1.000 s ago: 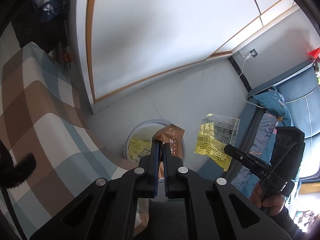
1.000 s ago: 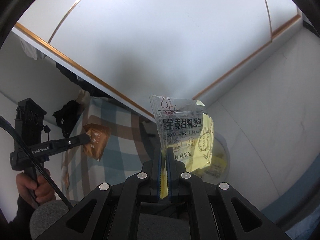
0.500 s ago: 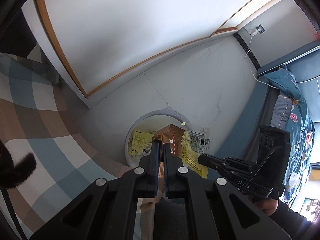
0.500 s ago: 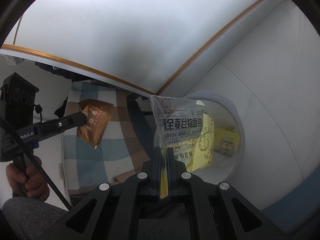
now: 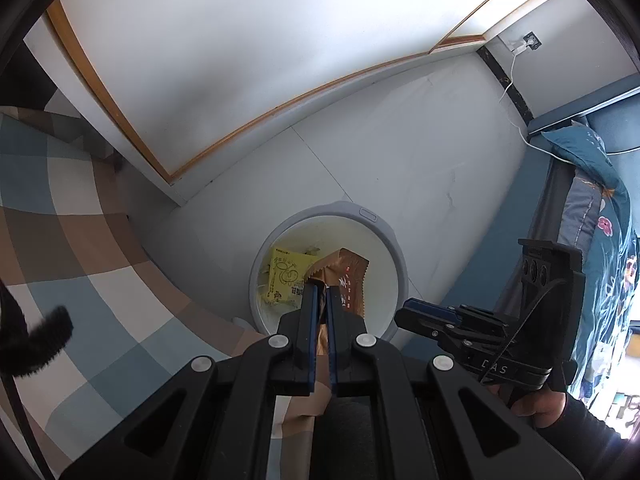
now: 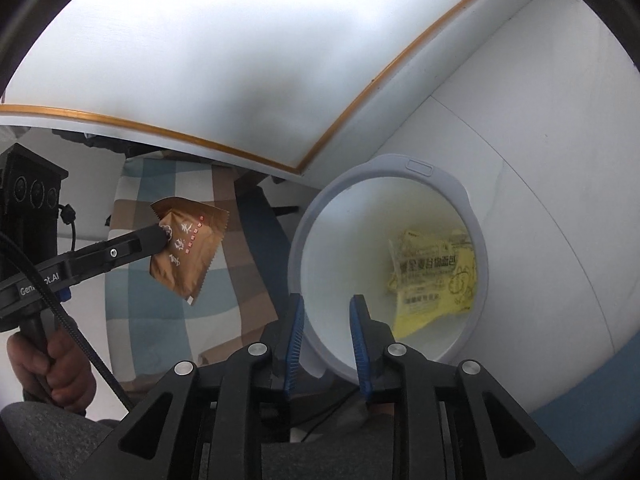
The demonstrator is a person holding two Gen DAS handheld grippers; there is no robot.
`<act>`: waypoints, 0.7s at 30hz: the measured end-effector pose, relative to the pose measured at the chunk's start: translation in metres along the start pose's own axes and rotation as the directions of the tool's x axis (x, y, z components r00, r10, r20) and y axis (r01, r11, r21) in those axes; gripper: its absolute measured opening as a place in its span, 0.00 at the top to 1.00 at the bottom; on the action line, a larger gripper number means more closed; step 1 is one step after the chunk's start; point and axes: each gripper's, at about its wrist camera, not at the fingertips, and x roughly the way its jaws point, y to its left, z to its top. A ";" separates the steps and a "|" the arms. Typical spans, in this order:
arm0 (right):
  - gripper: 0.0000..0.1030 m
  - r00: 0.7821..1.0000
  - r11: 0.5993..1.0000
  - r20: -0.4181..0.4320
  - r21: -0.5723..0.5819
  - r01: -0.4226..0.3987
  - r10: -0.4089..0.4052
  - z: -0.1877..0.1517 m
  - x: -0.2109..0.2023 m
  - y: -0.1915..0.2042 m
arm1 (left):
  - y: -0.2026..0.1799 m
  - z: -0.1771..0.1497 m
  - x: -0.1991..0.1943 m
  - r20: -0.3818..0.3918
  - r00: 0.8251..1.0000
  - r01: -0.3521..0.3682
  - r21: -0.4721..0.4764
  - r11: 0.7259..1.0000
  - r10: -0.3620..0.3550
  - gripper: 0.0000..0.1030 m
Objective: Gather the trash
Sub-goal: 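Open the right gripper to drop the bread bag while the left releases the packet, then move both open grippers back over the table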
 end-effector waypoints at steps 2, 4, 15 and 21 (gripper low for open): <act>0.68 1.000 1.000 0.001 0.011 0.004 -0.004 -0.002 0.000 -0.002 | 0.000 0.000 0.004 -0.013 1.000 -0.004 -0.003 1.000 0.004 0.99; 0.67 1.000 1.000 0.001 0.018 0.009 -0.009 -0.004 -0.004 -0.005 | -0.003 0.001 0.007 -0.028 1.000 -0.005 0.003 1.000 0.005 0.99; 0.42 0.985 0.990 0.107 0.000 0.138 -0.137 -0.004 -0.045 -0.013 | -0.015 -0.001 0.021 -0.120 0.993 -0.005 0.047 0.999 0.011 0.95; 0.39 0.982 0.989 0.121 0.017 0.146 -0.147 -0.001 -0.061 -0.015 | -0.007 -0.004 0.010 -0.090 0.996 -0.012 0.010 1.000 0.013 0.75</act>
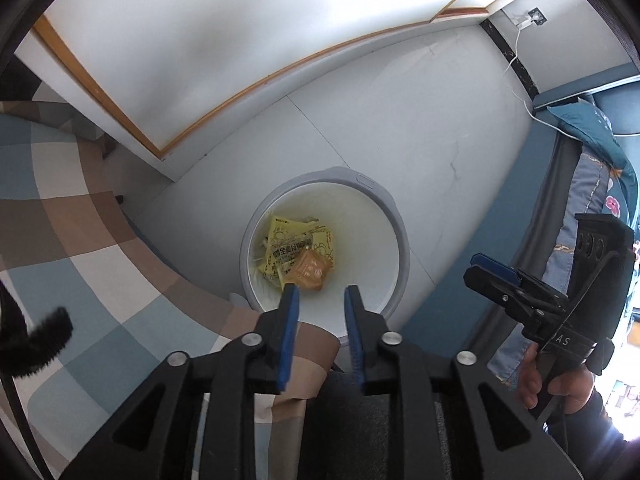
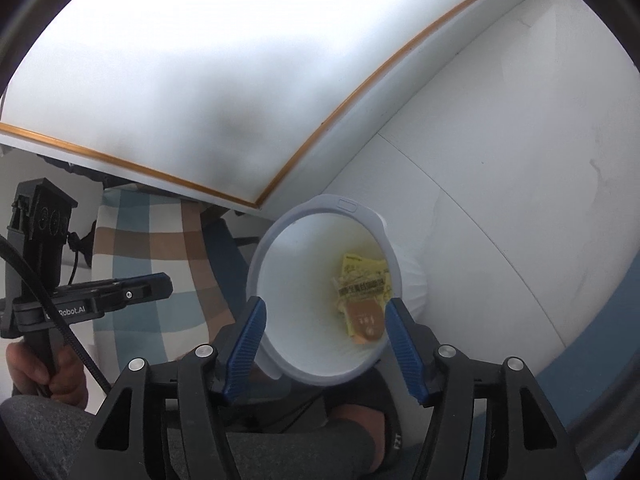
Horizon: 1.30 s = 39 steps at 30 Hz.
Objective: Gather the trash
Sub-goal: 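Move both open grippers back over the table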
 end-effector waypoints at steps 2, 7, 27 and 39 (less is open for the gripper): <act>0.36 1.000 1.000 0.008 -0.012 0.009 -0.009 -0.001 -0.004 0.004 | 0.005 -0.005 -0.009 0.031 0.999 -0.012 -0.022 1.000 0.013 0.59; 0.31 0.999 0.999 0.036 -0.034 0.023 -0.022 -0.001 -0.019 0.018 | 0.016 -0.028 -0.045 0.164 0.986 -0.031 -0.058 0.998 0.040 0.51; 0.14 0.939 0.912 0.340 -0.400 0.091 0.055 -0.006 -0.139 0.215 | 0.128 -0.176 -0.247 0.605 0.700 -0.120 -0.424 0.898 0.380 0.15; 0.09 0.921 0.794 0.311 -0.607 0.001 0.236 -0.072 -0.120 0.369 | 0.187 -0.276 -0.289 0.626 0.529 -0.074 -0.638 0.766 0.573 0.11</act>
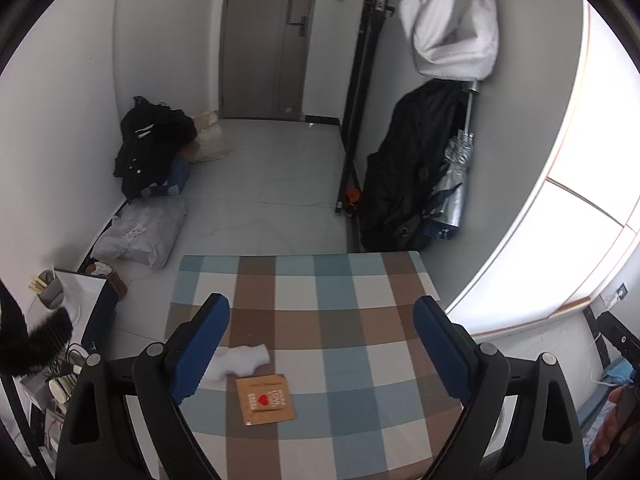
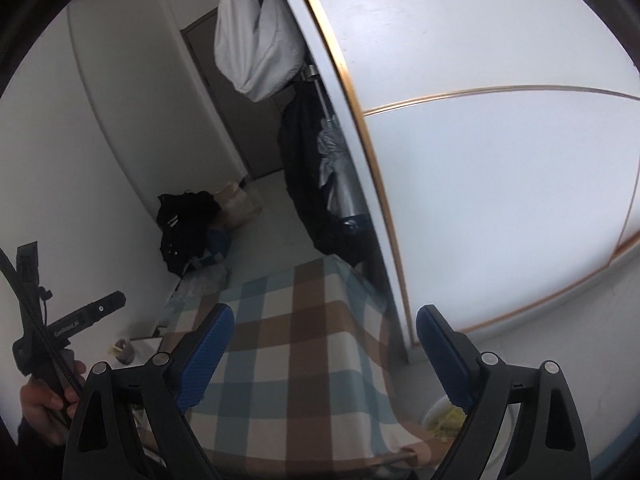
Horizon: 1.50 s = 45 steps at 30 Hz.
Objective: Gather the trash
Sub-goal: 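Move both open grippers back over the table, then close the right gripper on the brown LOVE snack packet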
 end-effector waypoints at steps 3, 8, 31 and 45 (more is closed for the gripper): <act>0.09 0.999 0.999 -0.015 -0.020 -0.038 0.037 -0.007 0.013 0.030 | 0.027 -0.005 -0.001 0.015 0.999 -0.043 -0.041 0.998 0.044 0.09; 0.09 0.996 0.993 -0.055 -0.099 -0.072 0.066 -0.026 0.041 0.079 | 0.071 -0.011 0.003 0.027 0.992 -0.117 -0.102 0.988 0.120 0.05; 0.13 0.874 0.943 -0.481 -0.316 -0.102 -0.066 -0.160 0.239 0.223 | 0.191 -0.028 0.011 -0.032 0.981 -0.195 -0.267 0.944 0.194 0.03; 0.38 0.912 0.887 -0.379 -0.459 -0.037 -0.159 -0.192 0.247 0.245 | 0.210 -0.030 0.020 -0.086 0.981 -0.192 -0.342 0.920 0.173 0.03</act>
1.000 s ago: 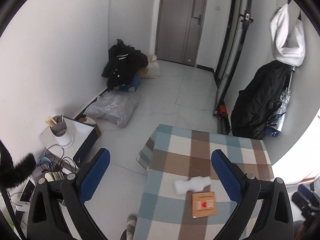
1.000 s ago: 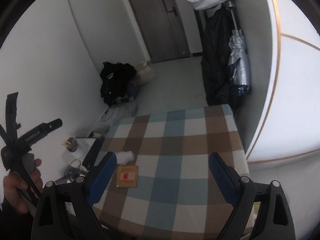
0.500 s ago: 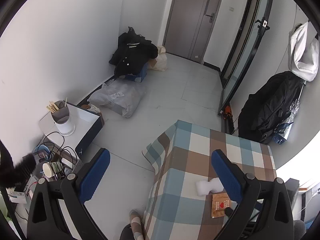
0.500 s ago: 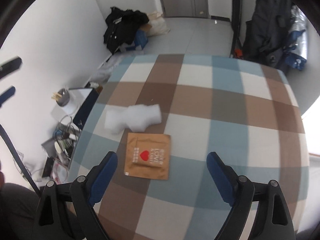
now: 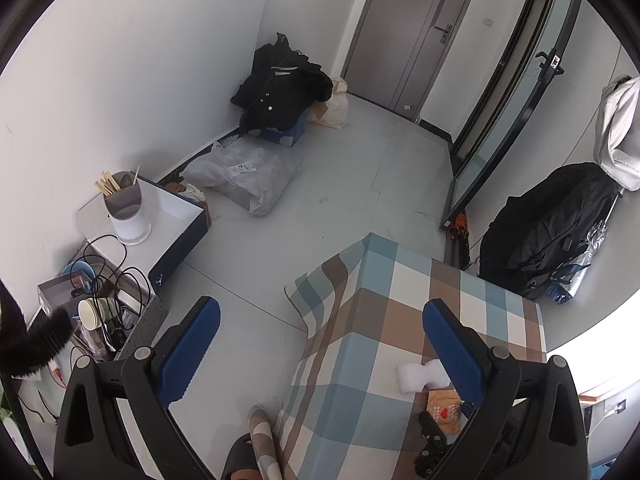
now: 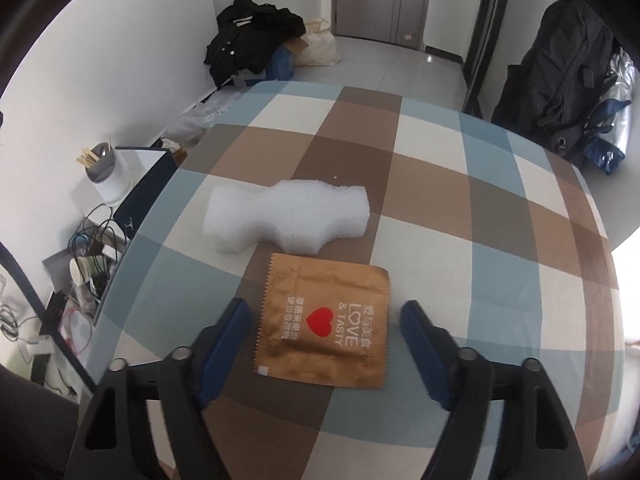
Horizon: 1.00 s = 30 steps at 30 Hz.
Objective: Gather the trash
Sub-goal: 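Close the right gripper on the brown LOVE snack packet, then close the left gripper on the white foam piece while the right holds the packet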
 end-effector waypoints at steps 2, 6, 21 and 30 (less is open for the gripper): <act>0.38 1.000 1.000 0.008 -0.013 -0.009 0.009 -0.002 -0.002 -0.001 | -0.001 0.000 0.002 -0.008 1.000 -0.005 0.002 1.000 0.005 0.03; 0.49 1.000 0.999 0.025 -0.035 -0.017 0.018 -0.005 -0.006 -0.002 | -0.003 -0.001 0.004 -0.016 1.000 -0.019 0.008 1.000 0.019 0.03; 0.50 0.992 0.993 0.031 0.015 -0.119 0.119 -0.015 -0.019 -0.024 | -0.021 -0.009 0.025 -0.095 0.995 -0.034 0.084 0.996 0.042 0.03; 0.50 0.985 0.983 0.089 0.091 -0.157 0.149 -0.017 -0.045 -0.064 | -0.067 -0.028 0.062 -0.267 0.964 0.049 0.211 0.976 0.010 0.03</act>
